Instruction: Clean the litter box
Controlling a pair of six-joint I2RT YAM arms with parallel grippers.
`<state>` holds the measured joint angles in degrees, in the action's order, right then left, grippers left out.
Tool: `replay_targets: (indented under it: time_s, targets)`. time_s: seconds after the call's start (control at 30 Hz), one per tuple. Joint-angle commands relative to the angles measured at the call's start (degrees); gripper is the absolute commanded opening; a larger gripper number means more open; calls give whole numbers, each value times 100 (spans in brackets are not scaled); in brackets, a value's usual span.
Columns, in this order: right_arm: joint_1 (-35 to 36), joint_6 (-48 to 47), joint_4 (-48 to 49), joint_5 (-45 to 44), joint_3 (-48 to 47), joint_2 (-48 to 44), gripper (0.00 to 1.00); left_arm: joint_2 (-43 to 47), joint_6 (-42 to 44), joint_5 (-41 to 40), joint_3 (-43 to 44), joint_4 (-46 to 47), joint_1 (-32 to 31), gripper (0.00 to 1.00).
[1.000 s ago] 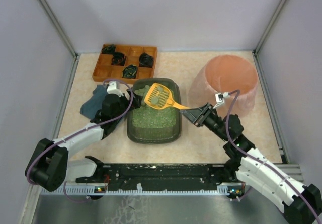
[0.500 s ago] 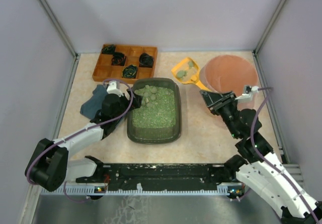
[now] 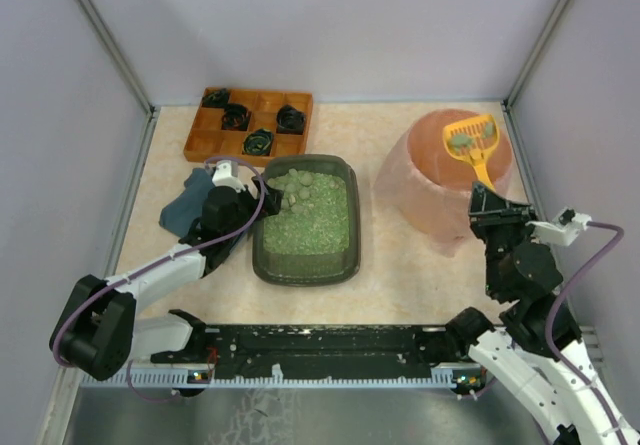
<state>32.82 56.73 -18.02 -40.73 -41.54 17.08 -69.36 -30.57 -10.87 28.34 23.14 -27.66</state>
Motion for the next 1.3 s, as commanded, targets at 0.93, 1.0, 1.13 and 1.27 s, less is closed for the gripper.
replay_targets:
  time_s: [0.93, 1.0, 1.13, 1.27]
  targets:
    - [-38, -5282, -1348, 761, -1789, 2256, 0, -42, 77, 121, 43, 139, -28, 95]
    - [-39, -5142, -1356, 785, -1850, 2157, 0, -41, 75, 121, 44, 139, -25, 95]
    - [-39, -4912, -1104, 1022, -1872, 1664, 0, -44, 66, 134, 41, 139, -34, 95]
    - [-39, -4657, -751, 1097, -1618, 985, 0, -29, 61, 129, 39, 139, -28, 95]
